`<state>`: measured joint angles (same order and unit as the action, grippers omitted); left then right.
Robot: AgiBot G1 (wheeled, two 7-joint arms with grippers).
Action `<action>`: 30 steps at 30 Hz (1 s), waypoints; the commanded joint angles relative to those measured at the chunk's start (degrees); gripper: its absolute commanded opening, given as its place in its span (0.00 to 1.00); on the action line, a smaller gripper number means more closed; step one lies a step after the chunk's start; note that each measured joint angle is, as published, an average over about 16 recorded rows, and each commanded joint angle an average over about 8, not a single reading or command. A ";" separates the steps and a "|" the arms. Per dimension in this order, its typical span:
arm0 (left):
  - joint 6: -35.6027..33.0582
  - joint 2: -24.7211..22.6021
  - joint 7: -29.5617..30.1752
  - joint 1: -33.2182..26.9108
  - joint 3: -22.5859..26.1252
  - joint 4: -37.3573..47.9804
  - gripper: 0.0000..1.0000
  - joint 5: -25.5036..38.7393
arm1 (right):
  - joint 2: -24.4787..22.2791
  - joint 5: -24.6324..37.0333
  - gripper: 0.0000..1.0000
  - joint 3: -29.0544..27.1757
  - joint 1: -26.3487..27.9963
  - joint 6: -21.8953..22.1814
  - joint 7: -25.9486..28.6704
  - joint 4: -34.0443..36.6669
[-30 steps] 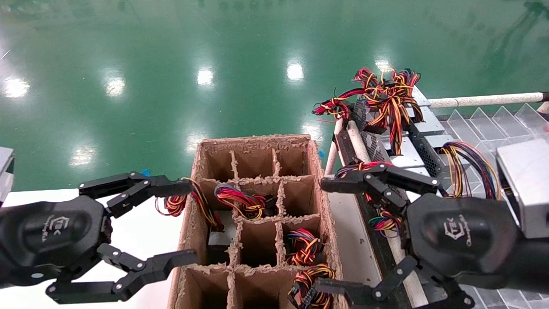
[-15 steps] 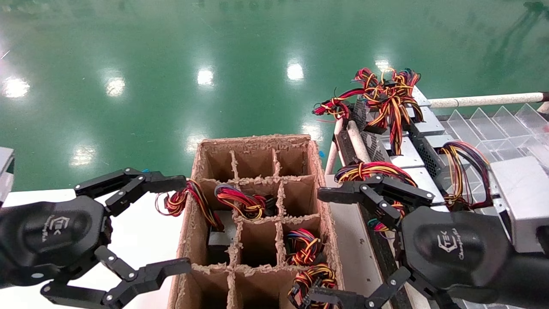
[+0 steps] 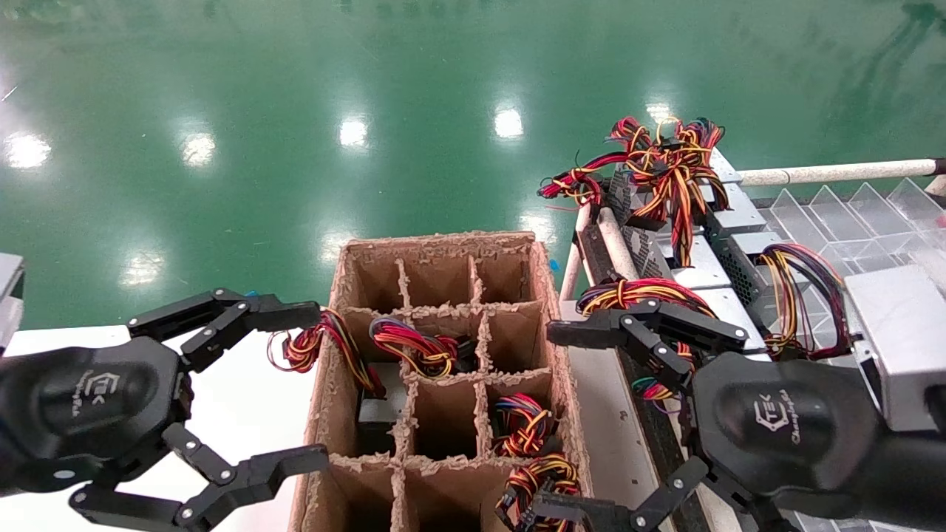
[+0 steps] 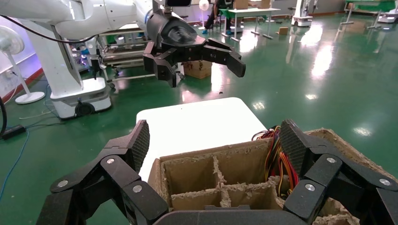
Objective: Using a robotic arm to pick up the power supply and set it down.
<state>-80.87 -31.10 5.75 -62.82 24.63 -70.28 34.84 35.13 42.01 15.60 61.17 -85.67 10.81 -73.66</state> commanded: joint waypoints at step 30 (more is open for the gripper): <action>0.00 0.00 0.00 0.00 0.00 0.00 1.00 0.00 | -0.17 -0.20 1.00 0.52 0.47 0.00 -0.10 0.14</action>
<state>-80.87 -31.10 5.75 -62.82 24.63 -70.28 34.84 34.97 41.82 16.12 61.64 -85.67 10.71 -73.53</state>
